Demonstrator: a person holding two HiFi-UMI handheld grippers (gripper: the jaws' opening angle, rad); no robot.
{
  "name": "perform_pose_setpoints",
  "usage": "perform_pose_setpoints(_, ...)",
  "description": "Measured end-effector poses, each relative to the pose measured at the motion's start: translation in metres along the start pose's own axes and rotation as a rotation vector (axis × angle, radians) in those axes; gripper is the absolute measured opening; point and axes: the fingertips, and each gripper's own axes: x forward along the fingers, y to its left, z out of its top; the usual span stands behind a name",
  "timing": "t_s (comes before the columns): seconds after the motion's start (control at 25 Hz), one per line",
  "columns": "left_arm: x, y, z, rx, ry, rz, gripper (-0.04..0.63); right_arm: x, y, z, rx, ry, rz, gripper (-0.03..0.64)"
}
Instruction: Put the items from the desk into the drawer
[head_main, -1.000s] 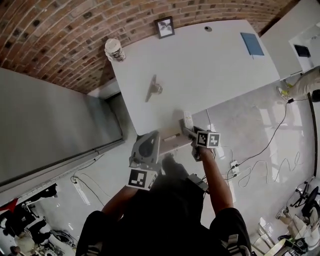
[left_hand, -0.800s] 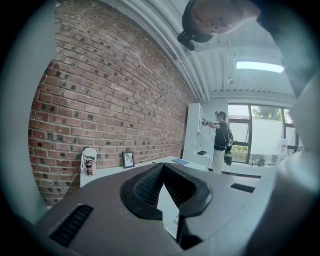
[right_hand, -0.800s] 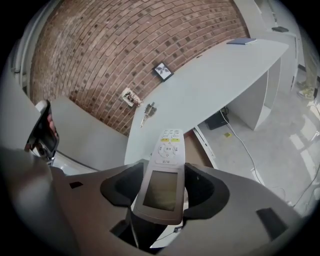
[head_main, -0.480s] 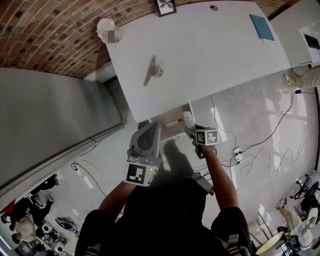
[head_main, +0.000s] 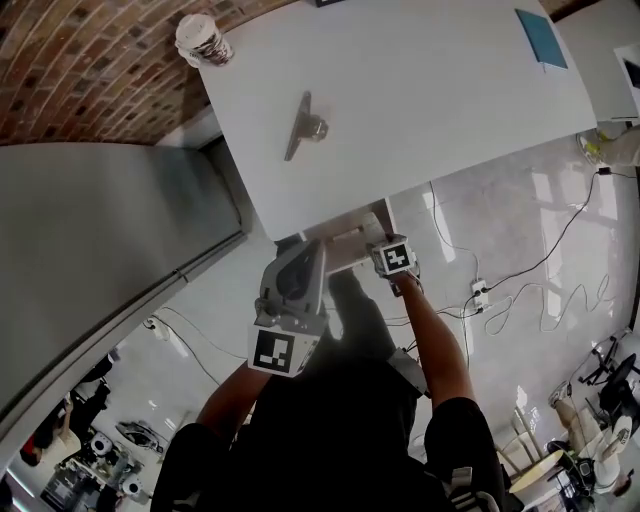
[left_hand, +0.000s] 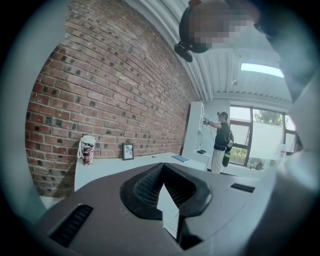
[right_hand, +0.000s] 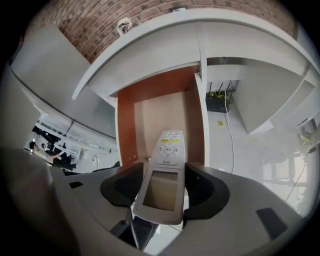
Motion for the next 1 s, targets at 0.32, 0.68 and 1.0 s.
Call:
perform_pose_setpoints(0.32, 0.018, 0.016, -0.018, -0.016, 0.029, 0.004, 0.002, 0.052, -0.022, -0.020, 0.037, 0.094, -0.051, 0.253)
perform_pose_setpoints(0.68, 0.024, 0.023, -0.040, -0.027, 0.075, 0.008, 0.002, 0.068, -0.033, -0.040, 0.105, 0.208, -0.067, 0.253)
perform_pose_setpoints(1.0, 0.021, 0.025, -0.046, -0.045, 0.078, 0.019, 0.002, 0.077, -0.037, -0.048, 0.044, 0.269, -0.095, 0.253)
